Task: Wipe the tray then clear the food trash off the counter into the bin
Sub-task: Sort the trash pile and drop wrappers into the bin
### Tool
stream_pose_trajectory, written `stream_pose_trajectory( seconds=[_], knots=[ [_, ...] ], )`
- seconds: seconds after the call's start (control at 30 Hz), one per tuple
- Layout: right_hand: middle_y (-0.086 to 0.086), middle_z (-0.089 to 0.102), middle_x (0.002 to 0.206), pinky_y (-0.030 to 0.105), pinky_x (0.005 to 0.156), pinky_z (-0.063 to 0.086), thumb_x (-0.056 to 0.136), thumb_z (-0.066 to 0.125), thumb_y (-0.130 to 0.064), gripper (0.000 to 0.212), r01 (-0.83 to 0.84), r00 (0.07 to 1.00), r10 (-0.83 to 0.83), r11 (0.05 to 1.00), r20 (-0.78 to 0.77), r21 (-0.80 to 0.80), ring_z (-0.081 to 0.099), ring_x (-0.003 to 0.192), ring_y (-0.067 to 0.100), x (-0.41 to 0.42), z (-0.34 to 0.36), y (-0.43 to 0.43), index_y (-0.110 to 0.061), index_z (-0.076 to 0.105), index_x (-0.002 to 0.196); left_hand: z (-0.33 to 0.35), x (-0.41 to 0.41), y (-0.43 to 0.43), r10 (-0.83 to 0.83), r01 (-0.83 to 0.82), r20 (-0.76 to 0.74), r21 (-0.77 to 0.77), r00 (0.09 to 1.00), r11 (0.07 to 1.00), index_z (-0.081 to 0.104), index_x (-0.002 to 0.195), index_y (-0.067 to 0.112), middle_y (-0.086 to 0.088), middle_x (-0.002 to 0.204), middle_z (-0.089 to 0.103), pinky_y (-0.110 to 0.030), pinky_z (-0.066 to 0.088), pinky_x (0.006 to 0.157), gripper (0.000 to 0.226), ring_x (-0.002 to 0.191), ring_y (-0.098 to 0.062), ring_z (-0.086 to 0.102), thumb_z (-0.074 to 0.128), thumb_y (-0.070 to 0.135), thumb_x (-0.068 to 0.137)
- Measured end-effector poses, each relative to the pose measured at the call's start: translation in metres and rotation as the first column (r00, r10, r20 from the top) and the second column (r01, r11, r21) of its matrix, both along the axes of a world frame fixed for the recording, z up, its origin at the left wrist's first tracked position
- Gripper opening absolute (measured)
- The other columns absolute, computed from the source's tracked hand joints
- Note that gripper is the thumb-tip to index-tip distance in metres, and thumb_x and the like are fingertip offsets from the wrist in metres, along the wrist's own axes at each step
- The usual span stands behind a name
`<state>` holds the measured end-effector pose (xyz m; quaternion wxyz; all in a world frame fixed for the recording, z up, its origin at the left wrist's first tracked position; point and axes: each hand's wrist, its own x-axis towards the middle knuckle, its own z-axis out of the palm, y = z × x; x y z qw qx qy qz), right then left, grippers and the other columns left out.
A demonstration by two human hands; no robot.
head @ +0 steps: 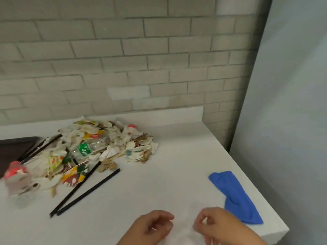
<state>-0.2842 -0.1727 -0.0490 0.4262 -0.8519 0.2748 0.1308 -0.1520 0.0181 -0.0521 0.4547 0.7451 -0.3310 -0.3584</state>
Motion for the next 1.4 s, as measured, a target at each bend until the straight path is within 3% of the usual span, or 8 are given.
stream_pose_trajectory(
  seconds=[0.1, 0.33, 0.57, 0.7, 0.83, 0.97, 1.13, 1.4],
  knots=[
    [-0.008, 0.068, 0.07, 0.019, 0.066, 0.047, 0.082, 0.063, -0.044, 0.015, -0.013, 0.995, 0.019, 0.998, 0.095, -0.06, 0.058, 0.054, 0.002, 0.06, 0.034, 0.022, -0.03, 0.065, 0.089, 0.015, 0.05, 0.036, 0.151, -0.147, 0.062, -0.059, 0.987, 0.987, 0.068, 0.089, 0.045, 0.005, 0.097, 0.073, -0.024, 0.05, 0.091, 0.017, 0.093, -0.014, 0.066, 0.068, 0.031, 0.082],
    [-0.014, 0.06, 0.09, 0.02, 0.069, 0.043, 0.087, 0.059, -0.041, 0.024, -0.081, 0.966, 0.163, 0.928, 0.2, -0.365, 0.056, 0.078, 0.004, 0.218, 0.045, 0.07, -0.034, 0.06, 0.11, 0.026, 0.157, 0.114, 0.353, -0.377, 0.357, -0.003, 0.865, 0.926, 0.061, 0.093, 0.039, 0.017, 0.09, 0.065, -0.008, 0.044, 0.069, 0.01, 0.083, 0.004, 0.06, 0.06, 0.029, 0.089],
    [0.001, 0.045, 0.132, 0.028, 0.077, 0.044, 0.093, 0.05, -0.024, 0.042, -0.122, 0.973, 0.229, 0.645, 0.038, -0.755, 0.051, 0.115, 0.021, 0.342, 0.023, 0.07, -0.031, 0.046, 0.134, 0.01, 0.259, 0.176, 0.468, -0.519, 0.424, 0.006, 0.775, 0.855, 0.06, 0.084, 0.038, 0.014, 0.087, 0.063, -0.027, 0.052, 0.073, 0.015, 0.084, -0.009, 0.059, 0.066, 0.025, 0.085],
    [0.003, 0.055, 0.12, 0.025, 0.067, 0.039, 0.091, 0.049, -0.018, 0.032, -0.177, 0.981, 0.173, 0.584, -0.091, -0.793, 0.055, 0.107, 0.021, 0.369, 0.004, 0.059, -0.028, 0.058, 0.12, -0.008, 0.291, 0.165, 0.278, -0.41, 0.594, 0.095, 0.755, 0.907, 0.06, 0.117, 0.027, 0.008, 0.113, 0.056, -0.019, 0.038, 0.09, 0.04, 0.111, -0.011, 0.049, 0.068, 0.042, 0.08],
    [-0.001, 0.065, 0.091, 0.019, 0.045, 0.027, 0.081, 0.055, -0.011, 0.024, -0.086, 0.995, 0.102, 0.659, -0.025, -0.748, 0.054, 0.075, 0.015, 0.373, 0.0, 0.054, -0.024, 0.072, 0.091, -0.022, 0.307, 0.14, -0.126, -0.325, 0.771, 0.403, 0.624, 0.856, 0.033, 0.141, 0.032, 0.006, 0.138, 0.041, -0.034, 0.023, 0.111, 0.081, 0.133, -0.019, 0.031, 0.055, 0.068, 0.073],
    [-0.001, 0.068, 0.092, 0.021, 0.054, 0.037, 0.085, 0.055, -0.011, 0.021, 0.068, 0.968, 0.13, 0.691, 0.215, -0.719, 0.059, 0.08, 0.016, 0.361, 0.008, 0.06, -0.02, 0.074, 0.086, -0.032, 0.317, 0.127, -0.241, -0.32, 0.779, 0.489, 0.579, 0.812, 0.026, 0.144, 0.03, 0.0, 0.14, 0.041, -0.043, 0.018, 0.11, 0.085, 0.133, -0.022, 0.032, 0.053, 0.07, 0.073],
    [-0.018, 0.068, 0.097, 0.007, 0.067, 0.038, 0.086, 0.064, -0.017, 0.018, 0.305, 0.773, 0.056, 0.841, 0.632, -0.447, 0.055, 0.083, -0.002, 0.325, 0.041, 0.076, -0.028, 0.074, 0.097, -0.037, 0.32, 0.122, -0.104, -0.332, 0.811, 0.349, 0.576, 0.876, 0.033, 0.141, 0.032, -0.001, 0.125, 0.047, -0.039, 0.029, 0.103, 0.094, 0.122, -0.023, 0.039, 0.046, 0.074, 0.059],
    [-0.013, 0.068, 0.089, 0.009, 0.068, 0.045, 0.09, 0.061, -0.011, 0.015, 0.486, 0.532, -0.318, 0.874, 0.785, 0.024, 0.063, 0.078, 0.001, 0.221, 0.068, 0.086, -0.025, 0.067, 0.09, 0.015, 0.269, 0.096, 0.225, -0.26, 0.564, -0.019, 0.795, 0.966, 0.027, 0.144, 0.028, -0.002, 0.125, 0.035, -0.028, 0.042, 0.091, 0.102, 0.112, -0.017, 0.044, 0.081, 0.052, 0.06]
  ],
)
